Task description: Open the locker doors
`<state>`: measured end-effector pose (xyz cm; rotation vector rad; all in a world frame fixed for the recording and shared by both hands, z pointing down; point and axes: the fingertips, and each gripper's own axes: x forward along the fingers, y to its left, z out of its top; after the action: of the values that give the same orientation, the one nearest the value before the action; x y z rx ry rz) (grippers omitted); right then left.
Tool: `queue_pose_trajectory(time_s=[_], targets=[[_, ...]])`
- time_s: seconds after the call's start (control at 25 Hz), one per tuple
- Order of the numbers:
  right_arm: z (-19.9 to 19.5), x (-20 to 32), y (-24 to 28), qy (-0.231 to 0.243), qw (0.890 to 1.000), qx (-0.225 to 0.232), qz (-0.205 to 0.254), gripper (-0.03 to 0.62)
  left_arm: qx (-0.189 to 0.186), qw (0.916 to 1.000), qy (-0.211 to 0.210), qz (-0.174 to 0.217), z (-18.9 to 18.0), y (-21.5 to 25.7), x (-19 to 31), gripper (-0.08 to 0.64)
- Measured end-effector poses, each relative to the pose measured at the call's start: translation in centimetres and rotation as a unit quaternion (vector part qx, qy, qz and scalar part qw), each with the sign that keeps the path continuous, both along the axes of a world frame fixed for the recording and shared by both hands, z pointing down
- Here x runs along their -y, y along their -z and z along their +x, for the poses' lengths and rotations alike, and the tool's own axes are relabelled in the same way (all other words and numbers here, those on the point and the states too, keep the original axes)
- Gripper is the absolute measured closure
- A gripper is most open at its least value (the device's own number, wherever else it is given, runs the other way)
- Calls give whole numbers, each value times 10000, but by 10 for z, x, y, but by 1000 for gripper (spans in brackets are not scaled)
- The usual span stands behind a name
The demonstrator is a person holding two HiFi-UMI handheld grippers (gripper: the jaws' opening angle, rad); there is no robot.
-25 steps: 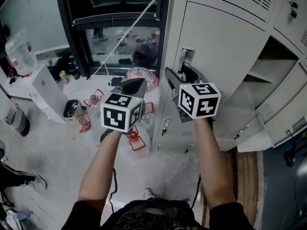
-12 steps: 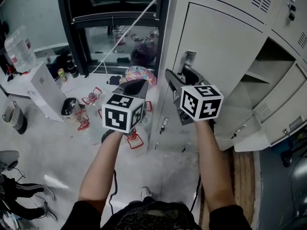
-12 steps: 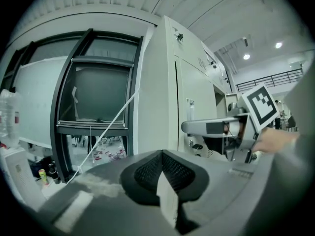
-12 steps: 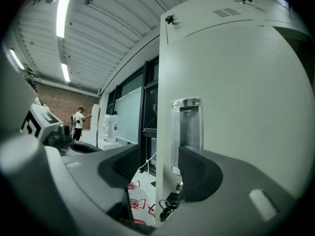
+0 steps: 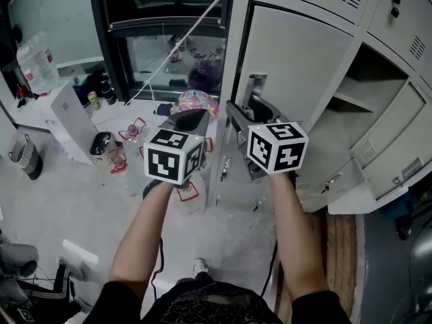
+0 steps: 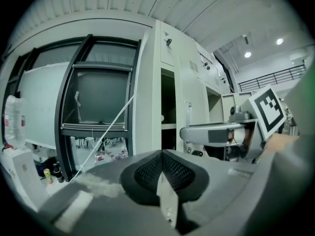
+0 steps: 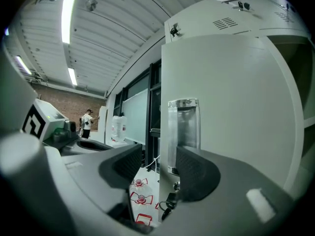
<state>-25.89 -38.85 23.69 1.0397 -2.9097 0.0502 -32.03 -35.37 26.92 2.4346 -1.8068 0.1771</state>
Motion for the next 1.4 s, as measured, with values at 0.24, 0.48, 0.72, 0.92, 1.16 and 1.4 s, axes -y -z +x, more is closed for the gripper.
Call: queue_pose_trajectory(time_s=[0.24,0.48,0.72,0.92,1.16,1.4], targets=[[15,-24,0,226,9997,-8,28,387,27,9999,124,45,22,5,-21,556],[32,-47,3,395,9992,46,47,390,42,9995,293,73,37,10,-43,557],[60,-76,4,483,9987,83,112,392,39,9993,361,72,62,7,-69,555],[89,-94,4,504,9986,72,132,403,41,9993,340,117,90,9,-83,557],[127,-111,5,508,9985,124,128,411,91,9997,189,88,126,9,-94,556],[159,-117,5,355,9991,163,131,416,144,9998,11,118,159,13,-99,555]])
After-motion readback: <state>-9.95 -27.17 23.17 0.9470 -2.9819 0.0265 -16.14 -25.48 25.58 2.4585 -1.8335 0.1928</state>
